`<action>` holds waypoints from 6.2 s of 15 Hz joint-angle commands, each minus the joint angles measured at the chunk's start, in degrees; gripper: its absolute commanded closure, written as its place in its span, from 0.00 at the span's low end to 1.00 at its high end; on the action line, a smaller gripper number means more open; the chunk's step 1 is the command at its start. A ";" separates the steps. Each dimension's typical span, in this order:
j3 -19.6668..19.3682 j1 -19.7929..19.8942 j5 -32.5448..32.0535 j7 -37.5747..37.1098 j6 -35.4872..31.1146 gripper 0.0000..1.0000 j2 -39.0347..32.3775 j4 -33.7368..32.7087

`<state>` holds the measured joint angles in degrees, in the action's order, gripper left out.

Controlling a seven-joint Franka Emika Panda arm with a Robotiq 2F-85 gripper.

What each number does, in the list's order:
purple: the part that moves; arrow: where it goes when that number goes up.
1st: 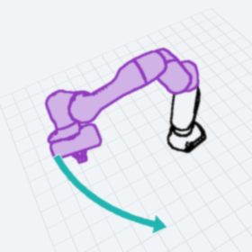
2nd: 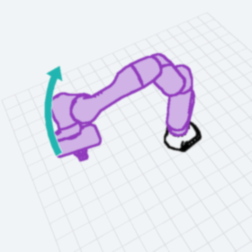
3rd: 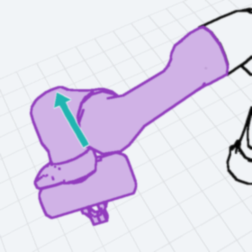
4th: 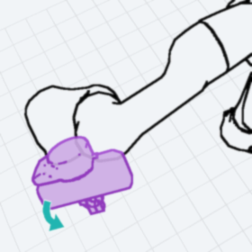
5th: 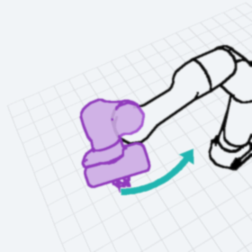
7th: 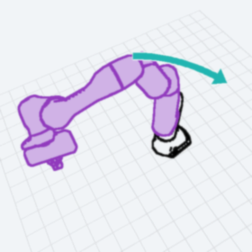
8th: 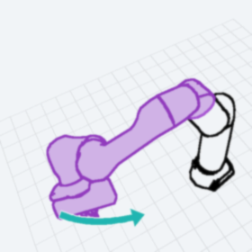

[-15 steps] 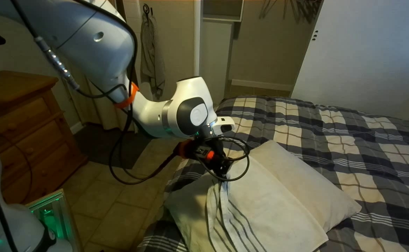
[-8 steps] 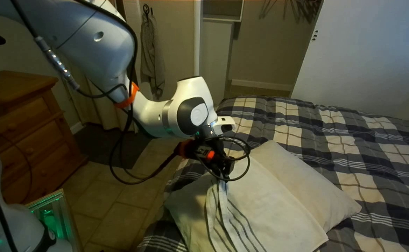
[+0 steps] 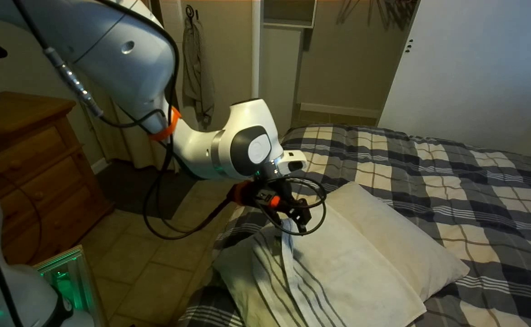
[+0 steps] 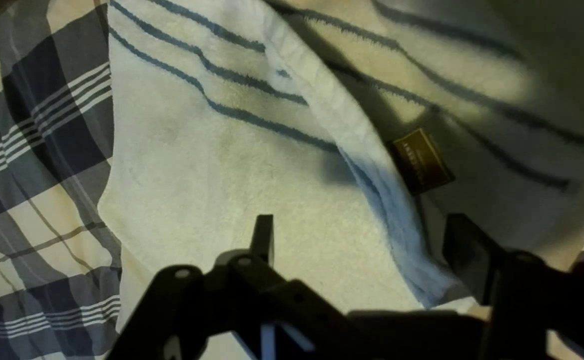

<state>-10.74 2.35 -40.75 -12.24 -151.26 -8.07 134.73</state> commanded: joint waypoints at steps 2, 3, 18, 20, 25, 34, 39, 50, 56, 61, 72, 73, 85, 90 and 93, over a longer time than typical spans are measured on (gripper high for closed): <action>0.35 1.84 1.00 1.81 -4.83 0.46 -1.73 -0.35; 0.25 2.01 1.04 1.91 -5.56 0.53 -2.11 -0.37; -1.80 1.21 -10.19 2.18 -11.36 0.96 -0.99 -5.60; -1.58 1.33 -11.23 2.56 -12.21 0.96 -1.06 -7.79; -0.96 2.24 -7.92 5.31 -13.58 0.96 -2.11 -14.43; 0.97 3.34 2.45 12.53 -12.46 0.96 -5.13 -20.20; 1.27 3.52 2.84 12.64 -12.46 0.96 -5.58 -20.34; 0.46 4.46 0.86 19.88 -15.93 0.96 -10.35 -27.30; -1.51 4.25 -2.74 24.45 -22.29 0.96 -16.25 -33.29; -4.49 3.78 -5.86 23.90 -29.05 0.96 -21.81 -38.88; -5.52 2.31 0.97 19.73 -30.78 0.97 -30.77 -50.70; -6.49 1.73 0.96 19.33 -31.09 0.97 -31.59 -52.39; -11.67 1.25 2.48 14.51 -30.45 0.92 -42.81 -67.58; -10.86 1.21 2.47 12.96 -30.87 0.54 -43.44 -69.05; -10.83 0.96 2.41 11.84 -31.18 0.33 -43.45 -69.65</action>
<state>-21.21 3.35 -39.40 1.00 -181.16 -50.12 67.81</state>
